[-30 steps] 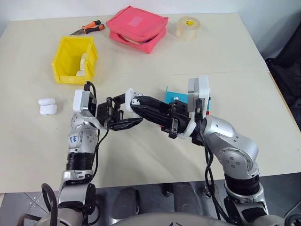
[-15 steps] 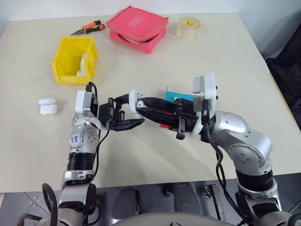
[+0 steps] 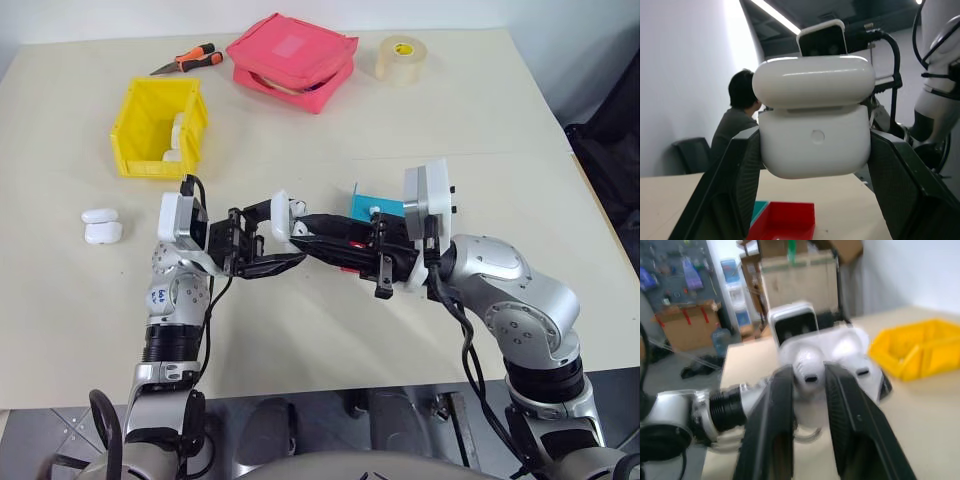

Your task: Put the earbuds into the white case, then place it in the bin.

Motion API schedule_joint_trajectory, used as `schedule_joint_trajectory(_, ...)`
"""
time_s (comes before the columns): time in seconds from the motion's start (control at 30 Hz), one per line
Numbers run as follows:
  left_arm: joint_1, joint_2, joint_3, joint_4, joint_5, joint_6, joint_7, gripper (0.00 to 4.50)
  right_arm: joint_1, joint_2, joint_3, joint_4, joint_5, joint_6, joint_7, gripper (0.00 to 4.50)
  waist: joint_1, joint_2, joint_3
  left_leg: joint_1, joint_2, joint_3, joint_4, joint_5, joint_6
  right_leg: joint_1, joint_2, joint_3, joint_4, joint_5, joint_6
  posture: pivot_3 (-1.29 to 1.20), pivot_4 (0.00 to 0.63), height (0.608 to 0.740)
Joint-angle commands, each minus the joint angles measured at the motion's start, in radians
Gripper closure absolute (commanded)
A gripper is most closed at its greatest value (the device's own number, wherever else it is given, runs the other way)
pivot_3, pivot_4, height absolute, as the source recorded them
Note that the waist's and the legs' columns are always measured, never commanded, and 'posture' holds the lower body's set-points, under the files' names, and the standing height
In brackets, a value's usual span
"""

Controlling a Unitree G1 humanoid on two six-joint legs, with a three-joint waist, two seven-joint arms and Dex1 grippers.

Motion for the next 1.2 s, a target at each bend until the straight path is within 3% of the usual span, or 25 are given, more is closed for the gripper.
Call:
schedule_joint_trajectory(0.03, -0.018, -0.003, 0.029, -0.038, -0.054, -0.02, -0.023, 1.71, -0.002, -0.007, 0.05, 0.04, -0.043, 0.031, 0.007, 3.97, 0.0, 0.0, 0.0, 0.0, 0.0, 0.0, 0.0, 0.0, 0.0, 0.0, 0.0, 0.0, 0.0, 0.0, 0.0, 0.0, 0.15, 0.74)
schedule_joint_trajectory(0.63, -0.017, 0.009, 0.03, -0.012, -0.047, -0.062, -0.02, 1.71, 0.003, -0.081, 0.054, -0.017, -0.036, 0.079, 0.018, 3.97, 0.001, 0.0, 0.0, 0.0, 0.0, 0.0, 0.0, 0.0, 0.0, 0.0, 0.0, 0.0, 0.0, 0.0, 0.0, 0.0, 0.15, 0.74)
schedule_joint_trajectory(0.77, -0.021, 0.009, 0.029, -0.007, -0.044, -0.067, -0.02, 1.71, -0.008, -0.079, 0.05, -0.018, -0.034, 0.065, 0.022, 2.7, 0.0, 0.0, 0.0, 0.0, 0.0, 0.0, 0.0, 0.0, 0.0, 0.0, 0.0, 0.0, 0.0, 0.0, 0.0, 0.0, 0.15, 0.74)
schedule_joint_trajectory(1.2, -0.023, 0.045, 0.038, 0.012, -0.025, -0.043, -0.016, 1.71, -0.029, -0.106, -0.004, -0.039, -0.022, 0.1, 0.019, 2.7, 0.002, 0.0, 0.0, 0.0, 0.0, 0.0, 0.0, 0.0, 0.0, 0.0, 0.0, 0.0, 0.0, 0.0, 0.0, 0.0, 0.15, 0.74)
